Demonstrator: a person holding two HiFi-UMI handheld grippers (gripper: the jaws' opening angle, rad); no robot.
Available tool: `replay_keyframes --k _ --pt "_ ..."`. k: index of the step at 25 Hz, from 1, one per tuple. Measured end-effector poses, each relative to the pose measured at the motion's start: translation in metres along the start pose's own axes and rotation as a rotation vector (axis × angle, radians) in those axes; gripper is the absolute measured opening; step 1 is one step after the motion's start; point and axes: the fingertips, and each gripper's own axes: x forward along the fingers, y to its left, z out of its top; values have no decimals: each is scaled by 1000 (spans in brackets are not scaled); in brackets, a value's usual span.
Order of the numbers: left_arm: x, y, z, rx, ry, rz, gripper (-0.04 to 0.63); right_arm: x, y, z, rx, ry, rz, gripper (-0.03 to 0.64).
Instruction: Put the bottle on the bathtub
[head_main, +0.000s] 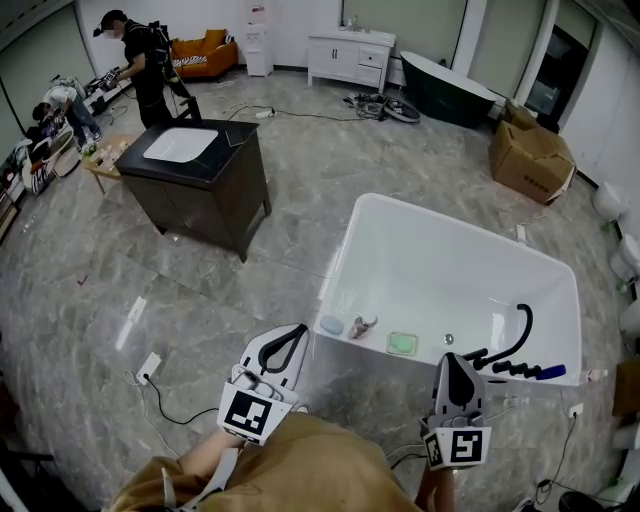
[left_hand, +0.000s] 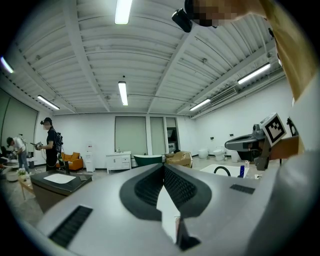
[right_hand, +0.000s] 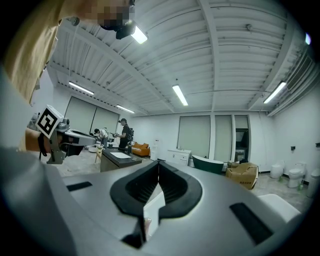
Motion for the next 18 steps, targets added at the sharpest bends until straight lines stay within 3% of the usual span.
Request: replay_keyframes --k 18 --pt "-10 2 -11 -1 26 4 8 -4 11 -10 19 18 5 6"
